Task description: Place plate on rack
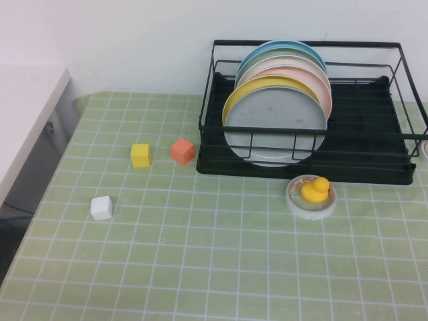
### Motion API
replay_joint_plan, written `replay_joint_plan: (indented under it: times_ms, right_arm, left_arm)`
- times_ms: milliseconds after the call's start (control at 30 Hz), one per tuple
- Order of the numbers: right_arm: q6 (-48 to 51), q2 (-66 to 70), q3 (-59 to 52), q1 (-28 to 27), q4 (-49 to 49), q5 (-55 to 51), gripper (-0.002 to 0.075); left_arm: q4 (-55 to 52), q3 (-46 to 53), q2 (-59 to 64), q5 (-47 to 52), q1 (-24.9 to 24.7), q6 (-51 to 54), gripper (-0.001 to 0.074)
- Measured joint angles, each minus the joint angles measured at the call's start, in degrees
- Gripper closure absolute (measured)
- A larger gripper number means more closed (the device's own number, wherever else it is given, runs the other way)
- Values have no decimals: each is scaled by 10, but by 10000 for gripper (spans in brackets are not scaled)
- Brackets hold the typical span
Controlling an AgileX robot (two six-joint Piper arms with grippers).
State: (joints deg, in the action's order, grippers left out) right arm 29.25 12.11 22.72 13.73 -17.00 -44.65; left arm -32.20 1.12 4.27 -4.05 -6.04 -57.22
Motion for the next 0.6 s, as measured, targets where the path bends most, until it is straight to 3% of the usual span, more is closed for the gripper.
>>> replay_joint_plan:
  times_ms: [167, 333, 433, 600]
  right_arm:
    - [0, 0, 0, 0, -1, 0, 727]
    - [0, 0, 0, 0, -1, 0, 727]
    - [0, 0, 0, 0, -2, 0, 727]
    - [0, 0, 0, 0, -2, 0, 727]
  left_arm:
    - [32, 0, 0, -1, 0, 78, 736]
    - [172, 0, -10, 15, 0, 281, 736]
    - [265, 0, -33, 73, 0, 368, 736]
    - [331, 0, -48, 202, 0, 404, 736]
